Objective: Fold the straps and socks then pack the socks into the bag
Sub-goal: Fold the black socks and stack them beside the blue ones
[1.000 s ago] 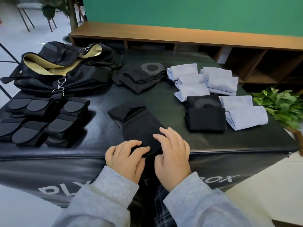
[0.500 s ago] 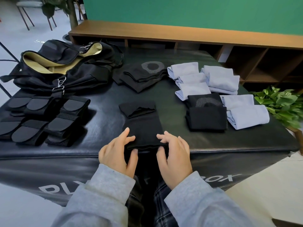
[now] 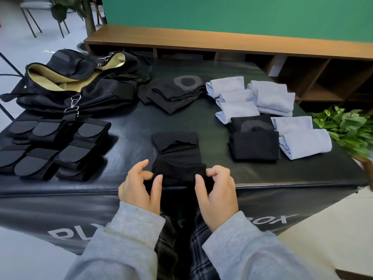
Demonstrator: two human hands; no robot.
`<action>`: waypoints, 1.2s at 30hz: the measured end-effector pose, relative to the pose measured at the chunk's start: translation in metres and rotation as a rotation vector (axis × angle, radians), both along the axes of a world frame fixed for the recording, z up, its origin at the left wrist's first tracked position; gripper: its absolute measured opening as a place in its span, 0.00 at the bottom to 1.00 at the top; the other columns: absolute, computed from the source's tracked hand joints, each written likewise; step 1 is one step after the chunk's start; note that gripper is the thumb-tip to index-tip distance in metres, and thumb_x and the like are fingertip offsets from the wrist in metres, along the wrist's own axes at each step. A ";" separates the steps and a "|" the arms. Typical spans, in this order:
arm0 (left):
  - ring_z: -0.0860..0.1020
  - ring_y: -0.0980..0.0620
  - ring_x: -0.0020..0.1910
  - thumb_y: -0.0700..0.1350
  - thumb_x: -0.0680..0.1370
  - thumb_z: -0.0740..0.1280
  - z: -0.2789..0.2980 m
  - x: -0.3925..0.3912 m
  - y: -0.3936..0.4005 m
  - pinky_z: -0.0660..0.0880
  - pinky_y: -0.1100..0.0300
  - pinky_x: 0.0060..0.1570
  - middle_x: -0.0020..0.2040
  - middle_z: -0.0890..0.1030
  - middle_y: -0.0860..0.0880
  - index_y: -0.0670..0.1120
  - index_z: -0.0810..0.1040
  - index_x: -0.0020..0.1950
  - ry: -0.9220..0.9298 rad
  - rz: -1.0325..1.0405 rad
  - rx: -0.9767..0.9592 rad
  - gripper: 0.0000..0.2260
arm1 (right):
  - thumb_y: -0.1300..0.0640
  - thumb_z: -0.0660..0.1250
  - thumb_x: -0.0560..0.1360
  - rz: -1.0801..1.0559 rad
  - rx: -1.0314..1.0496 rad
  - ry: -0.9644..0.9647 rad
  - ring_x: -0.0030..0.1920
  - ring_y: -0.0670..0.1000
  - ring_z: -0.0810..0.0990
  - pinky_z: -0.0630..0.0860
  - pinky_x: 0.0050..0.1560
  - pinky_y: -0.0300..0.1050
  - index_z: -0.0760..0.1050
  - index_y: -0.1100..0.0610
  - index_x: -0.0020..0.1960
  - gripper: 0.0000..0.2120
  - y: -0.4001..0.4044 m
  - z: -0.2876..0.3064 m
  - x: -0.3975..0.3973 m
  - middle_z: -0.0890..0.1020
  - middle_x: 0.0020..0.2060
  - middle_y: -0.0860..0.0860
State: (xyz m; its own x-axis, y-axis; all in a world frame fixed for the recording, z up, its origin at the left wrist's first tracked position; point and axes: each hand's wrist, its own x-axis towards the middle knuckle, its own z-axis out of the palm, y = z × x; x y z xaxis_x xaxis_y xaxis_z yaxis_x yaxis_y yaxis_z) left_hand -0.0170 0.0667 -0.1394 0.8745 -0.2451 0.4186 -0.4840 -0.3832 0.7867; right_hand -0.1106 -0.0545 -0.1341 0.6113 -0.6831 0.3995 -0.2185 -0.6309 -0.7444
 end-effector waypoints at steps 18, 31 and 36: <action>0.74 0.48 0.47 0.48 0.72 0.62 0.001 0.005 -0.002 0.69 0.51 0.46 0.52 0.75 0.48 0.49 0.81 0.46 -0.228 0.017 0.202 0.10 | 0.54 0.56 0.74 -0.056 -0.344 0.047 0.47 0.47 0.69 0.68 0.48 0.43 0.76 0.50 0.52 0.12 -0.004 -0.012 0.010 0.78 0.42 0.45; 0.69 0.53 0.57 0.47 0.68 0.56 -0.001 0.000 -0.006 0.60 0.54 0.54 0.57 0.77 0.51 0.48 0.79 0.51 -0.250 -0.015 0.211 0.17 | 0.52 0.55 0.75 -0.022 -0.293 0.086 0.63 0.44 0.70 0.61 0.60 0.41 0.77 0.51 0.52 0.13 -0.004 -0.014 0.010 0.79 0.58 0.45; 0.68 0.52 0.58 0.47 0.68 0.58 -0.001 0.000 -0.005 0.61 0.53 0.53 0.59 0.73 0.53 0.53 0.74 0.51 -0.230 -0.016 0.119 0.14 | 0.51 0.57 0.76 0.001 -0.279 -0.006 0.56 0.43 0.71 0.61 0.56 0.36 0.72 0.48 0.49 0.06 -0.005 -0.013 0.008 0.80 0.51 0.45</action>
State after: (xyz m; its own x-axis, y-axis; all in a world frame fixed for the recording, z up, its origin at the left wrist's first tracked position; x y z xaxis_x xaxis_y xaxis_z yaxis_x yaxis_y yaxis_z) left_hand -0.0167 0.0613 -0.1405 0.7549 -0.3178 0.5737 -0.6521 -0.4570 0.6049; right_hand -0.1024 -0.0591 -0.1468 0.6092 -0.5457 0.5754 -0.2141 -0.8118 -0.5432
